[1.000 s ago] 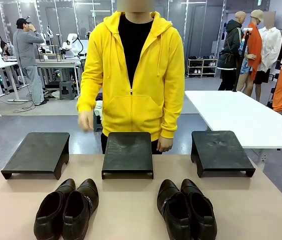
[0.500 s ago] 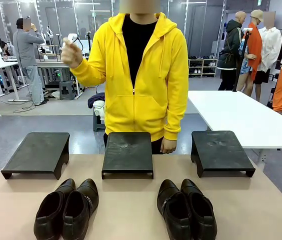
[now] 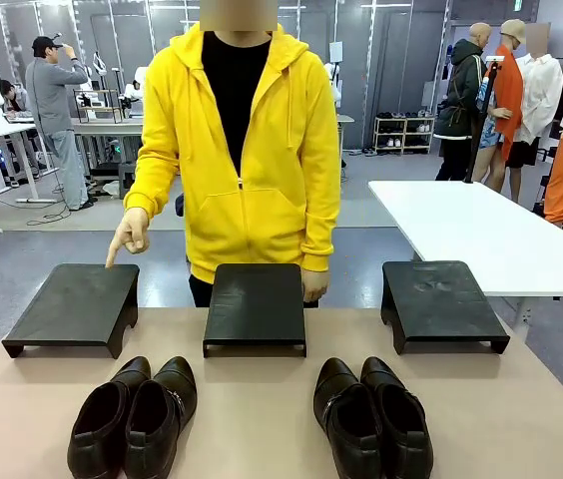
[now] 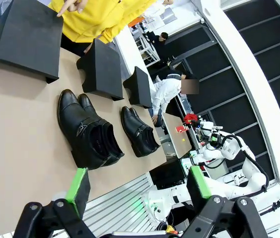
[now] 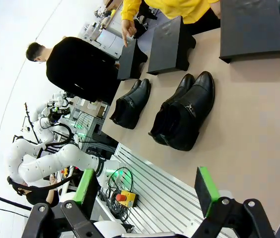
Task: Place the shoes on the stand as instructed by the person.
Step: Pick up one pair of Shoes and place it on the Shoes Stand indicated by the person.
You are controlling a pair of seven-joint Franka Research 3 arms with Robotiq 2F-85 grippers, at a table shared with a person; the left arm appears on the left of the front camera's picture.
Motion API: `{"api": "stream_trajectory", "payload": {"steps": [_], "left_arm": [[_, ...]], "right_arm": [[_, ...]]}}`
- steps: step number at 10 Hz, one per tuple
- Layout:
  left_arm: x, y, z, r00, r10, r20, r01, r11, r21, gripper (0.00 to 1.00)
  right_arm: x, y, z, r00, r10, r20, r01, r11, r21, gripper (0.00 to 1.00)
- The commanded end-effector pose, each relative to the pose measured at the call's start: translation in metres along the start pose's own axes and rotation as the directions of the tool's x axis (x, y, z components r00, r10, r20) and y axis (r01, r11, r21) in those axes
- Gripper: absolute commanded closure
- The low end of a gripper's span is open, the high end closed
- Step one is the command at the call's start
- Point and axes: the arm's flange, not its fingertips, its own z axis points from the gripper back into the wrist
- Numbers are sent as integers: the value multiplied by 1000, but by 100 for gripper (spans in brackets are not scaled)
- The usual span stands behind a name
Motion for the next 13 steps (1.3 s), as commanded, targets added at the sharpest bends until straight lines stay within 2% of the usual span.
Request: {"api": "stream_trajectory", "payload": {"steps": [1, 12, 13], "left_arm": [[0, -1, 1, 1000, -12, 6, 13, 1000, -19, 0], [0, 0, 0, 1000, 0, 0, 0, 1000, -1, 0], [19, -18, -18, 998, -43, -36, 43, 999, 13, 0]], "right_arm": [[-1, 0, 2, 1000, 4, 8, -4, 1000, 9, 0], [-1, 0, 2, 1000, 4, 8, -4, 1000, 9, 0], [-1, 0, 2, 1000, 4, 8, -4, 1000, 9, 0]]}}
